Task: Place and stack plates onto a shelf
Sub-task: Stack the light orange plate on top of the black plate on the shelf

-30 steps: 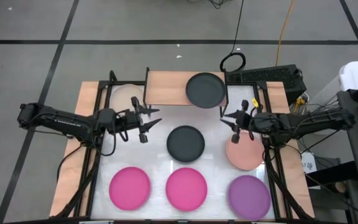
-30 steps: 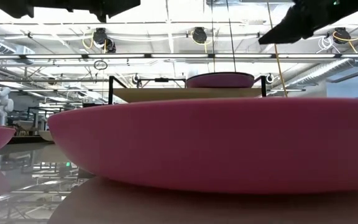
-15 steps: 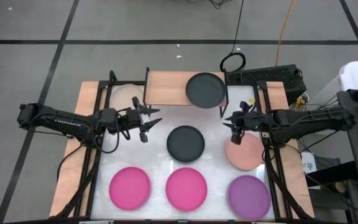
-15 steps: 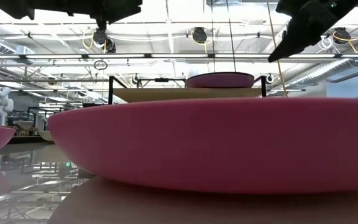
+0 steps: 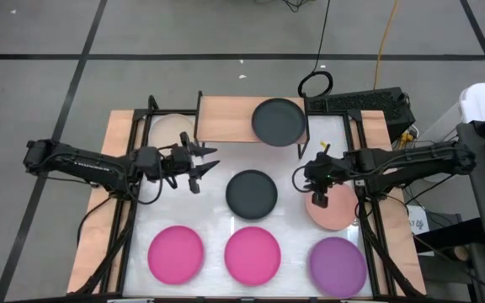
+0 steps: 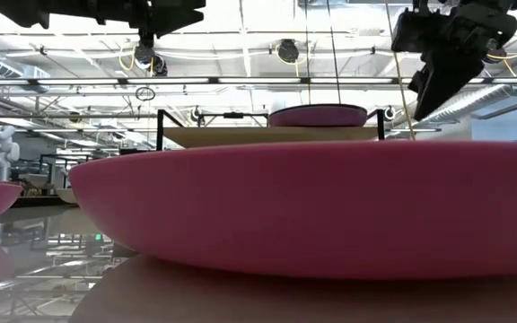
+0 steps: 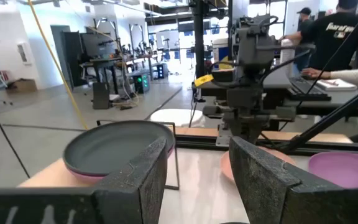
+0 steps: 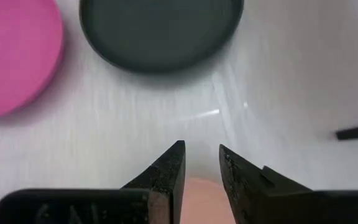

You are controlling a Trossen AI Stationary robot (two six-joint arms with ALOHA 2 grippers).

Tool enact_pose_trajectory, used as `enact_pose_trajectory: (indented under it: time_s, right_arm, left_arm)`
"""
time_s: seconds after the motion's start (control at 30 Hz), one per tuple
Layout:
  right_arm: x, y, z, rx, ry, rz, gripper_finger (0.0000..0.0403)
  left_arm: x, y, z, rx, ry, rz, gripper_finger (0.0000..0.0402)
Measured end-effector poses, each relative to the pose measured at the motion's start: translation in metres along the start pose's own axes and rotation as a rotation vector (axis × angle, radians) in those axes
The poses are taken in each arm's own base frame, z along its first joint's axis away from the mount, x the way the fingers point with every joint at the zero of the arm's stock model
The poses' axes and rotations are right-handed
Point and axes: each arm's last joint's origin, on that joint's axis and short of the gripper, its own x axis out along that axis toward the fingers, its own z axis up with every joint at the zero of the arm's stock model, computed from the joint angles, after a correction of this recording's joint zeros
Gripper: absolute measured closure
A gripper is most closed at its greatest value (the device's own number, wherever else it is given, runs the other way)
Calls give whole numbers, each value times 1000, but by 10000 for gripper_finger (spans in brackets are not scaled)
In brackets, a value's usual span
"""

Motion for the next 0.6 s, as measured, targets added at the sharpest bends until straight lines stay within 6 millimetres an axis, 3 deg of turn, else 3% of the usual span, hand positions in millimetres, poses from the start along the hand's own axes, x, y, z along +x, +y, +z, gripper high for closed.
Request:
enact_pose_trajectory:
  time_s: [0.23,0.6]
  right_arm:
    - [-1,-3,-9,114,95,-37,319]
    - [-2,-8,-20,134,195,-136,318]
  left_arm:
    - [0,-2,-2,-46,26,-10,222]
    - [0,-2,-2,-48,26,-10,222]
